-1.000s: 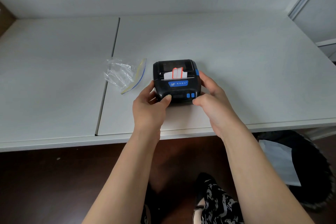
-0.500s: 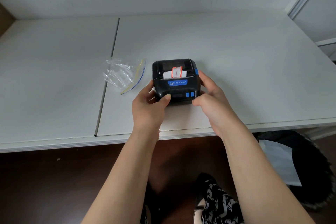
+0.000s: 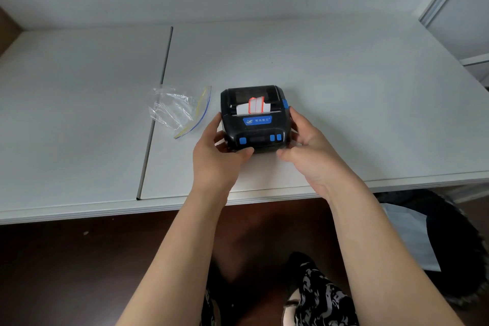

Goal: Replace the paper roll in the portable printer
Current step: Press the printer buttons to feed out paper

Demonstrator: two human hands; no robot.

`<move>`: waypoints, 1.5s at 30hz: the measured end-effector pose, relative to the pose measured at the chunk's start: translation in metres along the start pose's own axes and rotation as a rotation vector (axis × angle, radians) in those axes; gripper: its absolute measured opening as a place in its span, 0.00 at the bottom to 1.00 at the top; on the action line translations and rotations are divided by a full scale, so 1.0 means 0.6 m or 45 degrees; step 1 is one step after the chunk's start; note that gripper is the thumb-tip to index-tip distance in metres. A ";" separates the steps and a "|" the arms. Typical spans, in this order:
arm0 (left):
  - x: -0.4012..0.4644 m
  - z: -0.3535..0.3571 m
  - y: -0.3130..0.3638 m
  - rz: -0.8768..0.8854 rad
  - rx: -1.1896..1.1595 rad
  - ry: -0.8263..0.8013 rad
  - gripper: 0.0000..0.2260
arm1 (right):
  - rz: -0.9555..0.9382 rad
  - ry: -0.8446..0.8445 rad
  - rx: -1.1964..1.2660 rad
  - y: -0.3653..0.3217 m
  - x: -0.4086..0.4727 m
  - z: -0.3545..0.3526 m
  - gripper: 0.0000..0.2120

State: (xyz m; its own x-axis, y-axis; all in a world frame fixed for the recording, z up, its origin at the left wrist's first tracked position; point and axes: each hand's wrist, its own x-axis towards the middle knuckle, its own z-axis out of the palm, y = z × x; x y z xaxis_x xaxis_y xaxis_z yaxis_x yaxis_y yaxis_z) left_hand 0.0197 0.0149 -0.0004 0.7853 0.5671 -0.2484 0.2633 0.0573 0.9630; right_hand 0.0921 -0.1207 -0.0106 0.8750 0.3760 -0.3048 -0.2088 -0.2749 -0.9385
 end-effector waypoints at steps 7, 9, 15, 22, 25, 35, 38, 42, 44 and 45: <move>0.006 -0.009 0.002 0.072 0.188 -0.022 0.38 | -0.010 0.002 0.014 0.000 0.000 -0.006 0.39; 0.006 -0.010 0.001 0.079 0.199 -0.014 0.38 | -0.012 -0.002 0.010 0.001 0.001 -0.006 0.39; 0.008 -0.011 -0.001 0.084 0.205 -0.004 0.39 | -0.019 -0.008 -0.006 0.002 0.001 -0.007 0.38; 0.008 -0.011 -0.003 0.095 0.210 0.004 0.39 | -0.017 -0.006 -0.013 0.000 0.000 -0.006 0.38; 0.009 -0.010 -0.002 0.095 0.207 0.003 0.38 | -0.023 -0.007 -0.021 -0.001 -0.001 -0.007 0.38; 0.008 -0.015 -0.002 0.064 0.117 -0.046 0.37 | -0.026 0.026 -0.005 0.001 0.003 -0.005 0.38; 0.007 -0.015 -0.002 0.071 0.112 -0.055 0.37 | -0.027 0.028 0.001 0.000 0.003 -0.005 0.38; 0.006 -0.014 -0.002 0.080 0.121 -0.051 0.37 | -0.026 -0.007 -0.038 -0.004 0.000 -0.008 0.38; 0.007 -0.014 -0.003 0.080 0.128 -0.046 0.37 | -0.021 -0.015 -0.043 -0.005 -0.002 -0.009 0.38; 0.007 -0.014 -0.003 0.080 0.132 -0.044 0.37 | -0.020 -0.017 -0.046 -0.006 -0.003 -0.009 0.38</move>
State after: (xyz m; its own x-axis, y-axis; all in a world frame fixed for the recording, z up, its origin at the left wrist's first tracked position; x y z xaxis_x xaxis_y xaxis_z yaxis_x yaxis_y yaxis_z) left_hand 0.0179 0.0241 -0.0024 0.8206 0.5379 -0.1933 0.2680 -0.0634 0.9613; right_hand 0.0937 -0.1250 -0.0061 0.8721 0.3922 -0.2927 -0.1793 -0.3004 -0.9368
